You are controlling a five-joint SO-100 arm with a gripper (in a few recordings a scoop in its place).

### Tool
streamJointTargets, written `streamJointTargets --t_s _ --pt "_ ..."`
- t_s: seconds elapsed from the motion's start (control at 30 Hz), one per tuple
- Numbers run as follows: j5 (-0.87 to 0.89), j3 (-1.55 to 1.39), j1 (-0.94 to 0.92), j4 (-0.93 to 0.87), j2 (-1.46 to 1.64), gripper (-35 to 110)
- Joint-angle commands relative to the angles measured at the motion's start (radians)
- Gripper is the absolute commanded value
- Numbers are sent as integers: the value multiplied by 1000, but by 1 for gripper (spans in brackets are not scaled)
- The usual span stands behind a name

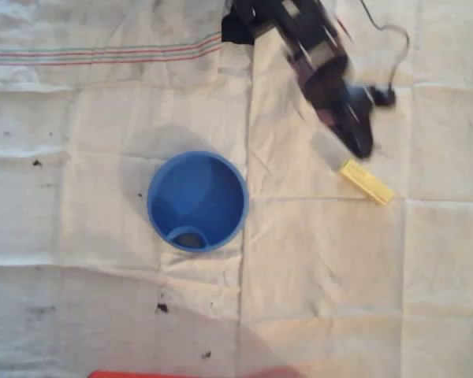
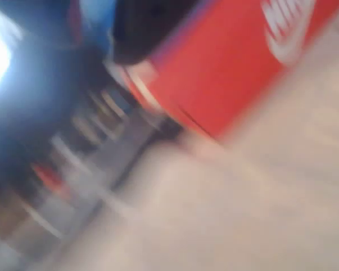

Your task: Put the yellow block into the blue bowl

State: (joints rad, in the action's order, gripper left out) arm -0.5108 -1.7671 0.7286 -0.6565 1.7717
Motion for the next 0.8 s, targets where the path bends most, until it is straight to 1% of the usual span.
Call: streamJointTargets --t_s 0.0,0.27,0.37,0.5,0.67,0.77 --pt "-140 305 2 -129 -120 0" --pt "-534 716 3 -368 -425 0" --pt "-710 836 3 -486 -520 0" --pt "-888 968 38 -640 -607 0" --pt "-1023 1097 66 -792 -670 0" --pt "-1086 1143 77 -836 -703 3"
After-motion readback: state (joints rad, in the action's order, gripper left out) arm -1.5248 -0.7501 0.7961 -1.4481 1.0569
